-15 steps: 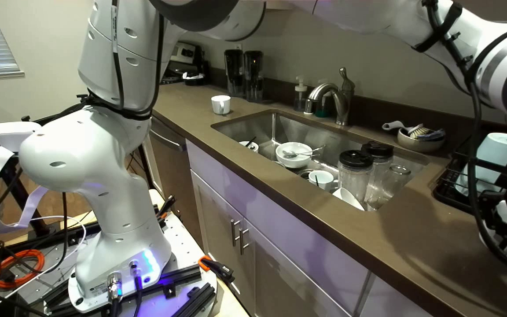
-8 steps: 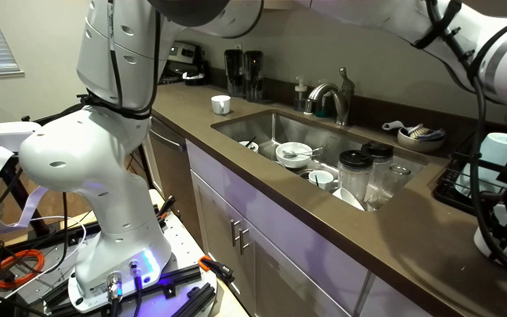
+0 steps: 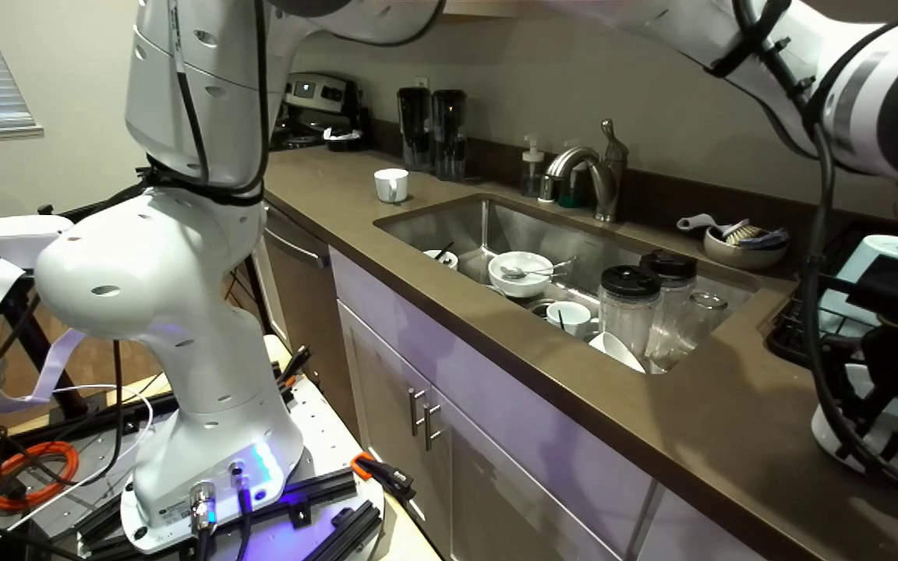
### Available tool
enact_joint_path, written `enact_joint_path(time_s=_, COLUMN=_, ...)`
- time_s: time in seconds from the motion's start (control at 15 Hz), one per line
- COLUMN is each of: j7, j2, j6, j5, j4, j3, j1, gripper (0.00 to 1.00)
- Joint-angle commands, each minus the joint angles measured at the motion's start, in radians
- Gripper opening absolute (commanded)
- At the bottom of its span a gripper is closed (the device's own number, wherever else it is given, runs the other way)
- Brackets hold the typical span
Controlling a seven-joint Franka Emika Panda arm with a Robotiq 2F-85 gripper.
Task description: Pick the white cup and pour its contents into the sink
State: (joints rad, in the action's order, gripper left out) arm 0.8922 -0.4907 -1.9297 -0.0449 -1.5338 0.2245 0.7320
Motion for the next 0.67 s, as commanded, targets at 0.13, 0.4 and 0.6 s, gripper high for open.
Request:
enact_joint_path(time_s=0.13, j7=-0.027, j2=0.125, j6=-0.052, j5=0.012, j4=-0.141, j3=0.012, j1=-0.026, gripper=0.07)
enact_joint_path(time_s=0.4, j7=-0.031, j2=0.202, j6=-0.120, j5=0.011, j4=-0.234, j3=0.028, j1=-0.040, gripper=0.07)
enact_joint_path(time_s=0.6, j7=-0.032, j2=0.258, j6=-0.154, j5=0.012, j4=-0.299, j3=0.043, j1=-0.049, gripper=0.07)
